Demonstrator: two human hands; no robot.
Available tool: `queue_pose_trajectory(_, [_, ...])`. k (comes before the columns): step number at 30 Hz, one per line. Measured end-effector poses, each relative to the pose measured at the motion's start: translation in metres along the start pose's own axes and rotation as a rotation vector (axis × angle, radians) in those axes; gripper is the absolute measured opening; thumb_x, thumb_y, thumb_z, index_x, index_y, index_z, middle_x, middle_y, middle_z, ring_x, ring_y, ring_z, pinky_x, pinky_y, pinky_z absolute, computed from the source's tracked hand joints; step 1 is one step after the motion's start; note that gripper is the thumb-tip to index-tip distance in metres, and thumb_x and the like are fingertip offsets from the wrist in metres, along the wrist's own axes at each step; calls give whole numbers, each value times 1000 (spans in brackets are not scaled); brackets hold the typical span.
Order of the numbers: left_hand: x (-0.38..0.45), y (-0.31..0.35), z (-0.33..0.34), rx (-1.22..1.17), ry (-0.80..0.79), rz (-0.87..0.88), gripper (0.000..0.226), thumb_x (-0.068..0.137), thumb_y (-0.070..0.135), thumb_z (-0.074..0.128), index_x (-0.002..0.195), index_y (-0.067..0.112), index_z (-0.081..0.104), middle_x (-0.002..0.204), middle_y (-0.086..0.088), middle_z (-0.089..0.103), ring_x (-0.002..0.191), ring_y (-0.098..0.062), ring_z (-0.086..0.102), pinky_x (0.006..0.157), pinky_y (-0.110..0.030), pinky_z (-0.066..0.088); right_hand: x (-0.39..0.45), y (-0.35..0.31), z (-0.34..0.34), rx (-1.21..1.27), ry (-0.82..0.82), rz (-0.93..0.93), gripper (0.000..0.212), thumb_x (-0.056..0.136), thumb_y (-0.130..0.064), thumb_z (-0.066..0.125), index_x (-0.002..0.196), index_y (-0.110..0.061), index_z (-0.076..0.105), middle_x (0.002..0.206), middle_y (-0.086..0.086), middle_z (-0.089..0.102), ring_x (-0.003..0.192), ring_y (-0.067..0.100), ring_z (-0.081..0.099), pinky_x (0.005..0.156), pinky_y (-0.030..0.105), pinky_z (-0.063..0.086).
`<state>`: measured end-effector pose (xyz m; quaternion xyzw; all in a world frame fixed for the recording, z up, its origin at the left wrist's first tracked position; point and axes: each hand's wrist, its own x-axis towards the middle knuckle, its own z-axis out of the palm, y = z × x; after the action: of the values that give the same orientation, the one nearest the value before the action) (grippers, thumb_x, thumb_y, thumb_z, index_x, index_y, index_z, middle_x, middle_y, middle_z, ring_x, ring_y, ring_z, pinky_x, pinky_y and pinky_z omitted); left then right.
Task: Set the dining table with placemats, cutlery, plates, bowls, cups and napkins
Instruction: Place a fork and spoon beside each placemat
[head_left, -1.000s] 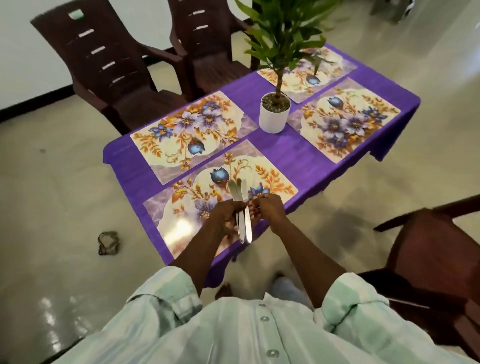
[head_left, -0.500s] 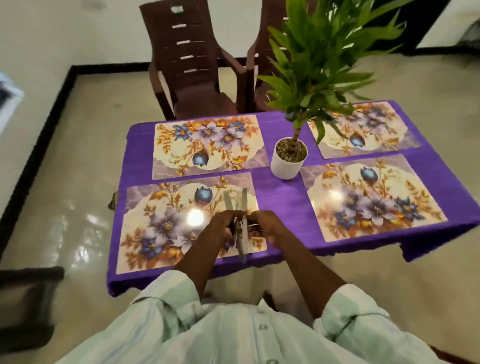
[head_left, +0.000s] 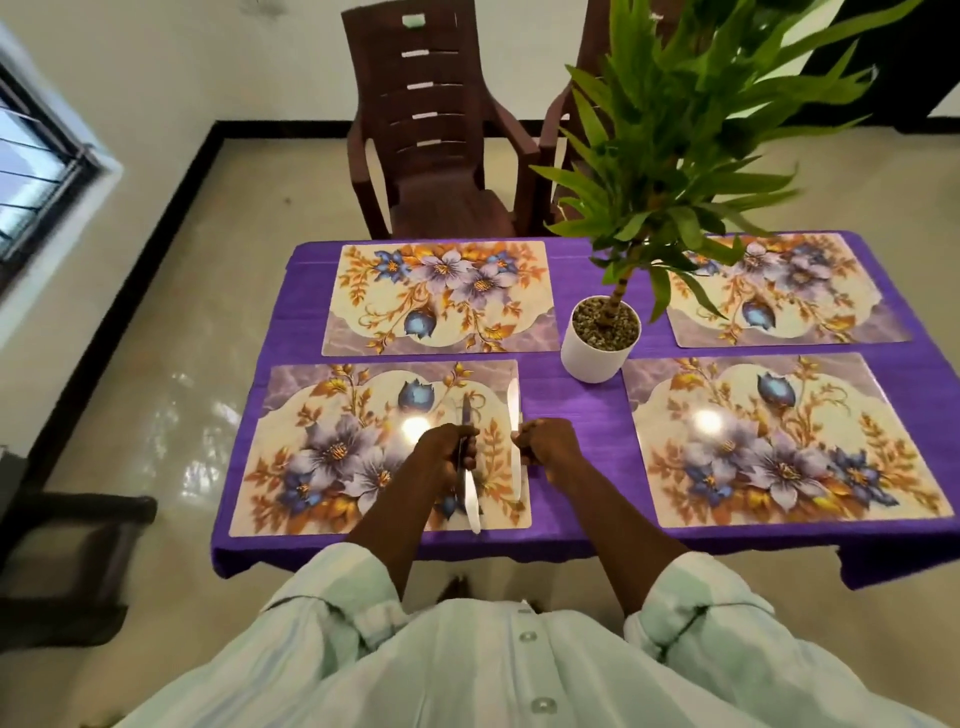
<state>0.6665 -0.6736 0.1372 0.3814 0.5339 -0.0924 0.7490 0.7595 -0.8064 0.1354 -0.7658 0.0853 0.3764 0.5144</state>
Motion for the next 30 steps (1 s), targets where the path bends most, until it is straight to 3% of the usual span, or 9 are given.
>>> queue_pose_trajectory(3, [5, 2, -13, -52, -2, 29, 21, 94, 7, 52, 73, 6, 55, 45, -2, 49, 34, -11, 43, 34, -16, 33, 13, -2, 12, -101, 92, 3, 17, 72, 0, 81, 69, -7, 66, 70, 12, 65, 53, 21, 60, 47, 24, 48])
queue_pose_trajectory(5, [8, 4, -19, -60, -1, 59, 20, 94, 6, 51, 74, 6, 55, 45, -2, 49, 34, -11, 44, 34, -16, 32, 23, 3, 17, -212, 153, -4, 15, 68, -9, 83, 75, -7, 70, 75, 9, 70, 64, 24, 68, 54, 28, 54])
queue_pose_trajectory(8, [16, 7, -27, -63, 11, 78, 20, 93, 7, 54, 73, 7, 55, 48, -3, 49, 38, -12, 45, 36, -18, 33, 57, 22, 23, -393, 198, -17, 29, 65, -22, 83, 88, -8, 74, 90, 12, 74, 83, 30, 71, 73, 38, 60])
queue_pose_trajectory(11, [19, 10, -30, -69, 11, 74, 22, 93, 9, 55, 71, 8, 56, 49, -2, 49, 40, -12, 44, 36, -18, 32, 35, 8, 28, -504, 231, -51, 31, 76, -22, 78, 101, -6, 70, 103, 12, 71, 98, 31, 68, 80, 34, 55])
queue_pose_trajectory(14, [23, 11, -30, -64, 8, 65, 20, 93, 9, 55, 73, 8, 56, 50, -2, 49, 43, -12, 44, 37, -19, 33, 23, 3, 28, -624, 215, -122, 31, 83, -24, 72, 108, -7, 67, 111, 9, 68, 105, 28, 65, 77, 29, 47])
queue_pose_trajectory(21, [22, 15, -28, -58, -5, 58, 17, 91, 10, 58, 74, 7, 58, 53, -2, 51, 47, -12, 46, 38, -20, 35, 28, 8, 24, -743, 152, -217, 34, 84, -32, 73, 106, -7, 67, 110, 9, 67, 103, 27, 64, 82, 34, 50])
queue_pose_trajectory(24, [19, 16, -27, -95, -74, 51, 15, 94, 9, 51, 80, 7, 57, 55, -2, 54, 47, -12, 49, 40, -20, 37, 28, 9, 20, -680, 147, -223, 27, 82, -31, 75, 94, -8, 68, 97, 7, 68, 92, 24, 65, 72, 30, 47])
queue_pose_trajectory(26, [13, 17, -23, -132, -155, 32, 17, 96, 9, 46, 85, 6, 58, 63, -4, 59, 55, -13, 55, 47, -22, 40, 26, 9, 17, -577, 160, -218, 23, 83, -30, 74, 84, -8, 67, 85, 6, 68, 81, 21, 64, 66, 28, 44])
queue_pose_trajectory(30, [3, 19, -10, -130, -290, -22, 22, 95, 1, 44, 98, -4, 65, 88, -16, 69, 82, -24, 67, 69, -31, 58, 16, 10, 4, -354, 196, -211, 22, 87, -24, 69, 70, -10, 63, 70, 9, 68, 68, 26, 66, 67, 39, 53])
